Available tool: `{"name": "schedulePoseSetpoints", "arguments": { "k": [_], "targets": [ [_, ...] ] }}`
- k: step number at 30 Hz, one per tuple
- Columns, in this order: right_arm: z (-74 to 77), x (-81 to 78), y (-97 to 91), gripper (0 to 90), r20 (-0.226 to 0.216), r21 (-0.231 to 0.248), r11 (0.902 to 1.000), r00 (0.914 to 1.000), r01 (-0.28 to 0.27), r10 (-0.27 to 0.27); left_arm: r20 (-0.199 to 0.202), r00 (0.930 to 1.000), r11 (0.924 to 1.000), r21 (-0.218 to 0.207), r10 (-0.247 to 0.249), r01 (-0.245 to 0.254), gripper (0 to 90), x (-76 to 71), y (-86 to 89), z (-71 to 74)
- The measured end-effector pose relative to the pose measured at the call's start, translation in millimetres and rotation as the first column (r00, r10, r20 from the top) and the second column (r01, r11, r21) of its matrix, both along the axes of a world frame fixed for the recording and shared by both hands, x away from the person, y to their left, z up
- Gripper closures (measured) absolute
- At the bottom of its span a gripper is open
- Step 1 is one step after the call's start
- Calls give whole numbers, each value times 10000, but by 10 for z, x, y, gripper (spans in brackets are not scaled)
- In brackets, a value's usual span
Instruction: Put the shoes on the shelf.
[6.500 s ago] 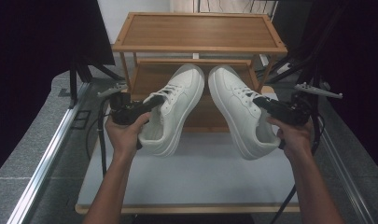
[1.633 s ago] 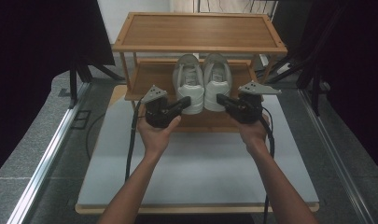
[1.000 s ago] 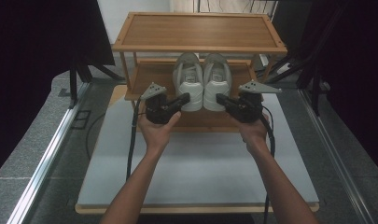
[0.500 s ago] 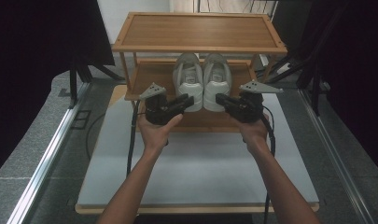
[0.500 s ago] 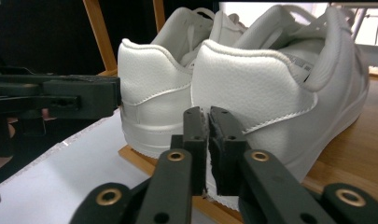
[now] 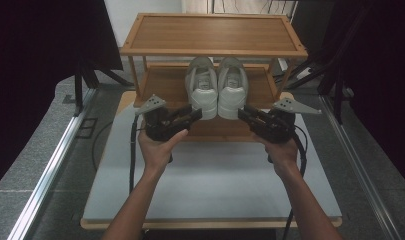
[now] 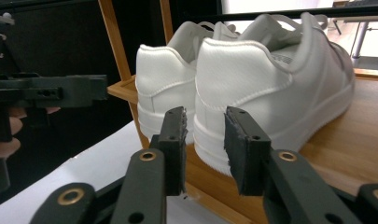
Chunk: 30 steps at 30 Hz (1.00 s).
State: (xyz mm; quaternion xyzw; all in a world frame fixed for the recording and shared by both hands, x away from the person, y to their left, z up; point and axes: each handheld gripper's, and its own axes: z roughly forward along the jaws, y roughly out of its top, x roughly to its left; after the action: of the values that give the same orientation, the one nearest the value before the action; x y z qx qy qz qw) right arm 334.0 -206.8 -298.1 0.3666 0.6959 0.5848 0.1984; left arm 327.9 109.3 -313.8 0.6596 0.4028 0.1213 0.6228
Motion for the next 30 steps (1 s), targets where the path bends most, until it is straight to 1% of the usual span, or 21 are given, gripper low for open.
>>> {"name": "schedulePoseSetpoints", "arguments": {
  "k": [1,2,5,7,9,10,11,13,15,17,18,19,20,21,24,25,26,27,28,29,30],
  "targets": [
    [-44,-42,-51,640,28,88,9999,10000,53,-53,-39,10000,10000,-6,50,-50,517,-27,25,-20],
    [-68,-66,-75,630,39,107,9999,9999,99,-99,-69,9999,9999,-5,157,-157,511,-84,74,-66],
    [-125,-116,-124,616,132,113,9997,9996,238,-240,-123,9997,9997,35,227,-227,502,-144,129,-126],
    [-212,-179,-197,595,110,111,9995,9995,283,-284,-330,9991,9995,-153,270,-275,495,-217,212,-240],
    [-258,-212,-226,592,97,146,9994,9994,316,-317,-370,9989,9993,-186,302,-309,491,-242,235,-278],
    [-337,-270,-275,584,68,185,9992,9994,351,-352,-399,9985,9992,-165,363,-369,488,-299,280,-353],
    [-337,-270,-275,584,68,185,9992,9994,351,-352,-399,9985,9992,-165,363,-369,487,-299,280,-353],
    [-421,-323,-322,570,24,136,9993,9994,359,-359,-486,9983,9994,-113,328,-333,481,-356,328,-431],
    [-548,-391,-389,548,64,174,9982,9984,569,-570,-550,9977,9992,-91,393,-399,473,-458,410,-535],
    [-620,-436,-437,541,68,176,9980,9982,599,-601,-588,9973,9990,-22,436,-438,470,-486,436,-566],
    [-646,-453,-455,539,47,194,9980,9982,598,-599,-613,9963,9981,107,606,-601,470,-537,496,-636],
    [-646,-453,-455,539,47,194,9980,9982,598,-599,-613,9963,9981,107,606,-601,469,-537,496,-636],
    [-722,-498,-509,534,51,179,9983,9984,558,-559,-722,9952,9978,155,661,-652,468,-576,551,-713],
    [-722,-498,-509,534,51,179,9983,9984,558,-559,-722,9952,9978,155,661,-652,467,-576,551,-713],
    [-867,-557,-589,518,-214,133,9982,9980,590,-587,-971,9916,9960,352,851,-820,465,-623,638,-885],
    [-867,-557,-589,518,-214,133,9982,9980,590,-587,-971,9916,9960,352,851,-820,464,-623,638,-885],
    [-974,-580,-620,511,-411,28,9979,9971,640,-638,-1125,9903,9960,444,816,-770,461,-615,650,-919],
    [-1025,-588,-632,510,-510,38,9977,9964,673,-670,-1236,9882,9950,544,903,-842,462,-624,674,-970],
    [-1074,-594,-644,510,-599,83,9974,9957,716,-710,-1269,9878,9951,513,900,-840,461,-626,680,-986],
    [-1074,-594,-644,510,-599,83,9974,9957,716,-710,-1269,9878,9951,513,900,-840,461,-626,680,-986],
    [-1157,-590,-665,510,-766,160,9963,9936,843,-828,-1349,9871,9954,551,857,-788,461,-624,680,-1009]
  ]
}}
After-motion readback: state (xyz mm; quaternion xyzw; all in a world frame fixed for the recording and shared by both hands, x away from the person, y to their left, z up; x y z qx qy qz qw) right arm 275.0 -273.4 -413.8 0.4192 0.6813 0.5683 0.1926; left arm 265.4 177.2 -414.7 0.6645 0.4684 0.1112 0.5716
